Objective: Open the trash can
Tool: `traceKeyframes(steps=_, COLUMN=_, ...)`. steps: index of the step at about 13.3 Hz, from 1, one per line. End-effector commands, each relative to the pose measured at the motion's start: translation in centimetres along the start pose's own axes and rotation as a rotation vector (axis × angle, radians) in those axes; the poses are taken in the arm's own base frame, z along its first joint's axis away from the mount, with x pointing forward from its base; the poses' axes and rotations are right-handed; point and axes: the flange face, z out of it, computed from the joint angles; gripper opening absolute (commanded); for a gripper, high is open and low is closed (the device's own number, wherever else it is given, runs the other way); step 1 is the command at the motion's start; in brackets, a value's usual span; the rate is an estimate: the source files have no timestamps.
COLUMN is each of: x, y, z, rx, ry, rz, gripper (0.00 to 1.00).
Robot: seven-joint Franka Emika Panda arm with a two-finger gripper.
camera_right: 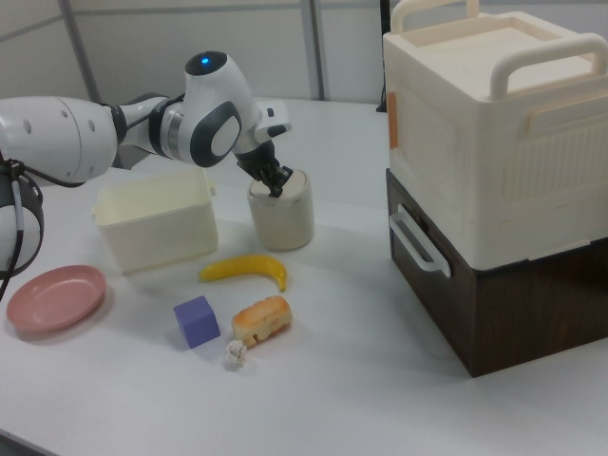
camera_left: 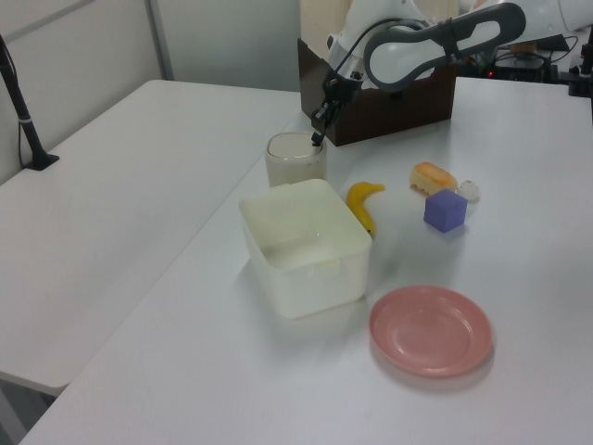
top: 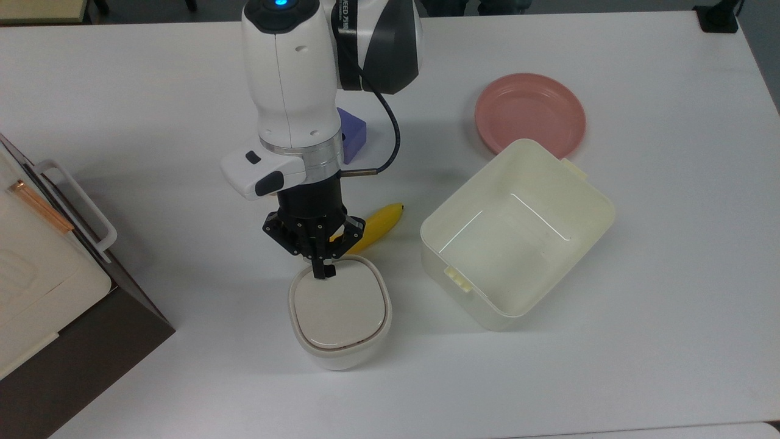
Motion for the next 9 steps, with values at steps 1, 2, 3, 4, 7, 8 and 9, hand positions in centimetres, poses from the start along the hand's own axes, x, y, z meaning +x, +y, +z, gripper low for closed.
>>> traceKeyframes(steps=1, x=-0.9, y=-0.1, z=2.6, rx=-0.004, ry=-0.038, rz=0.016, gripper=0.00)
traceKeyframes(steps=2, x=-0.3, y=0.1, z=0.8, rx=0.001, ry=-0.015, rz=0.020, gripper=0.00)
traceKeyframes(steps=3, x=0.2, y=0.4, z=-1.5, rx=0.007, ry=-0.007, rz=0.025, gripper=0.00)
traceKeyframes(steps=4, x=0.2, y=1.1, z=-3.2, rx=0.004, ry=-0.047, rz=0.036, gripper=0.00)
traceKeyframes(steps=7, x=-1.4, y=1.5, z=-8.6, rx=0.007, ry=-0.225, rz=0.012, gripper=0.23)
traceKeyframes(steps=8, x=-2.0, y=1.7, z=-10.3, rx=0.008, ry=-0.274, rz=-0.001, gripper=0.38)
traceKeyframes(steps=9, x=-2.6, y=1.9, z=-12.2, rx=0.009, ry=-0.317, rz=0.000, gripper=0.61)
